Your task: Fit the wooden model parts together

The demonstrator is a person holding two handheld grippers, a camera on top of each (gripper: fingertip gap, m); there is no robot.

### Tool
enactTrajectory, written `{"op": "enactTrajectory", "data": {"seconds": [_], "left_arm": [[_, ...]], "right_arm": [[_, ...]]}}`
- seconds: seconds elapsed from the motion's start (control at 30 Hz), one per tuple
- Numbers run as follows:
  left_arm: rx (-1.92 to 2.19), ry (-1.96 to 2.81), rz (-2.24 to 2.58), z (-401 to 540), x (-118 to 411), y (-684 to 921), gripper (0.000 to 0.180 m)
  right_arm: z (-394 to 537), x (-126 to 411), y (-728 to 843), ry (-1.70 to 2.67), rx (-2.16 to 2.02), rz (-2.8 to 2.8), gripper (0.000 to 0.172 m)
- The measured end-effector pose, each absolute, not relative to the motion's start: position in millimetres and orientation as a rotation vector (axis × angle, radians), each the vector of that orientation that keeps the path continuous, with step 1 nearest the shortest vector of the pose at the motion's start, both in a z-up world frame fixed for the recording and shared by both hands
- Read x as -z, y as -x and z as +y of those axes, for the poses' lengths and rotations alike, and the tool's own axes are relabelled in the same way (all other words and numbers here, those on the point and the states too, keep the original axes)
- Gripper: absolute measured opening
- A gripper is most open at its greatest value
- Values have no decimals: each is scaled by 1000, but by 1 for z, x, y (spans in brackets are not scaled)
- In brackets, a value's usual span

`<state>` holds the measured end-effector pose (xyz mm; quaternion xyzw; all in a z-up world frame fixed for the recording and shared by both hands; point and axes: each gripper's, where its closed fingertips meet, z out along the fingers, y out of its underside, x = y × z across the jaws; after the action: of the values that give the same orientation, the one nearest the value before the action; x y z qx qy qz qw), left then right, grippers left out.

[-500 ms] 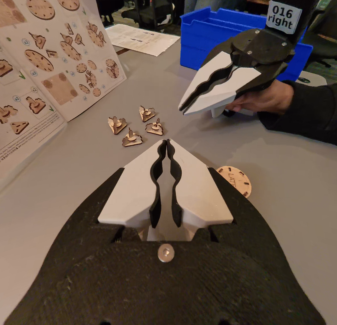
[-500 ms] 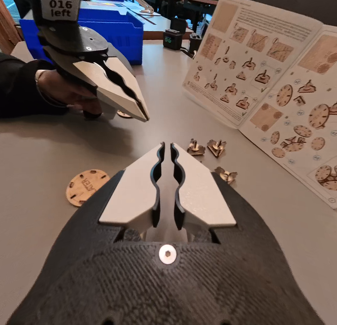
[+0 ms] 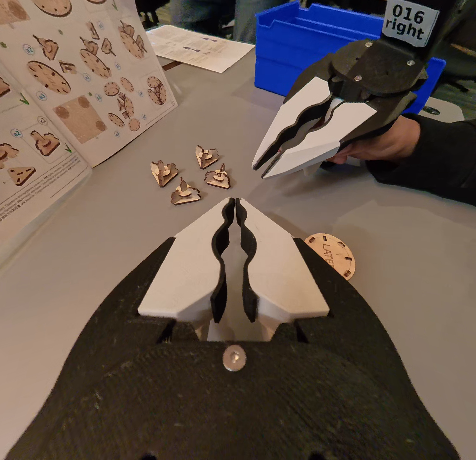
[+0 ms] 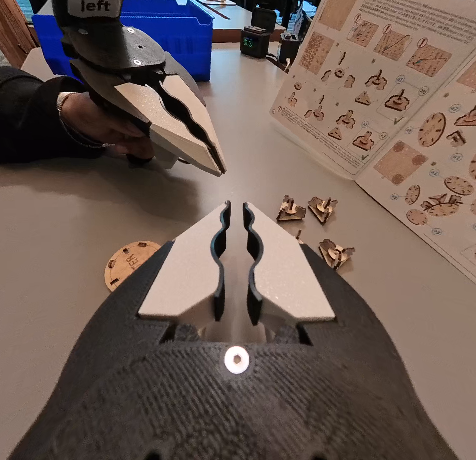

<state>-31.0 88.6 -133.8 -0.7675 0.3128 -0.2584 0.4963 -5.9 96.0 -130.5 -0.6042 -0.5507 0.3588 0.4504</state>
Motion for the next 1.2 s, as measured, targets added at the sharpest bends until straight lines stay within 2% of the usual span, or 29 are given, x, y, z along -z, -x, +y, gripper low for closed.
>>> {"op": "enactTrajectory", "data": {"seconds": [1.2], "left_arm": [[625, 1889, 773, 88, 139, 29, 2]], "right_arm": [[97, 138, 8, 1512, -806, -1390, 5]]}}
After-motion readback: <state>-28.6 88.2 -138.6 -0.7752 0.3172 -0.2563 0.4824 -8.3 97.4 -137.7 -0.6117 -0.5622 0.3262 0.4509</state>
